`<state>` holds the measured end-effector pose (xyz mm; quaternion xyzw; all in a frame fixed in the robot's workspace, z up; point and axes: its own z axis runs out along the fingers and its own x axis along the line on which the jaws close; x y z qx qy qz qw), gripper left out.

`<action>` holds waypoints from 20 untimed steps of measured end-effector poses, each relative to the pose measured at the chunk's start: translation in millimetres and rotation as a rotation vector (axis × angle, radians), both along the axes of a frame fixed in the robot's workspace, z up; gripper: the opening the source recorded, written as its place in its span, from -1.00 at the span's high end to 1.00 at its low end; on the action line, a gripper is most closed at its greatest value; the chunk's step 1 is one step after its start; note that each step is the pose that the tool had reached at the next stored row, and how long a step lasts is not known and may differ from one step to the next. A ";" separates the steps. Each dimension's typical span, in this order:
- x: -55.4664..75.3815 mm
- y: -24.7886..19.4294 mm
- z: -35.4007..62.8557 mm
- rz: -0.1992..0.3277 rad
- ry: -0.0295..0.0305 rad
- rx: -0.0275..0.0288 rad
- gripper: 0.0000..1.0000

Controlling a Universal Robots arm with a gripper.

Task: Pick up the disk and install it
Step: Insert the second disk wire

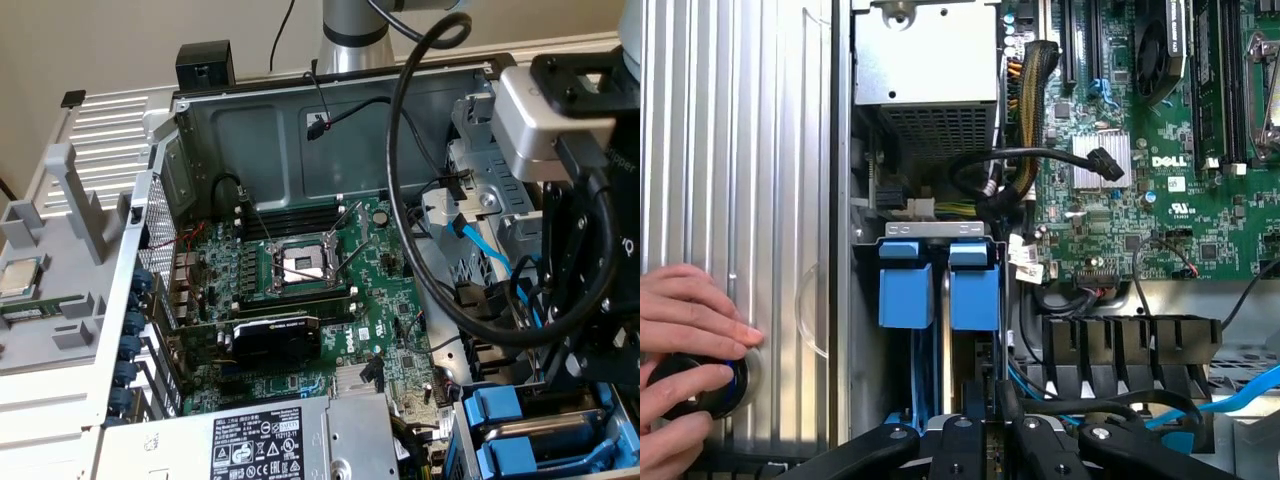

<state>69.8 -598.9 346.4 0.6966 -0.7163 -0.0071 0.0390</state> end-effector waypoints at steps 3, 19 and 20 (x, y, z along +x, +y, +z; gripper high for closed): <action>0.0 0.0 -0.3 -0.004 -0.0020 -0.0011 0.66; -0.2 0.0 -2.3 -0.029 -0.0058 -0.0013 0.66; -0.2 0.0 -2.5 -0.029 -0.0058 -0.0014 0.66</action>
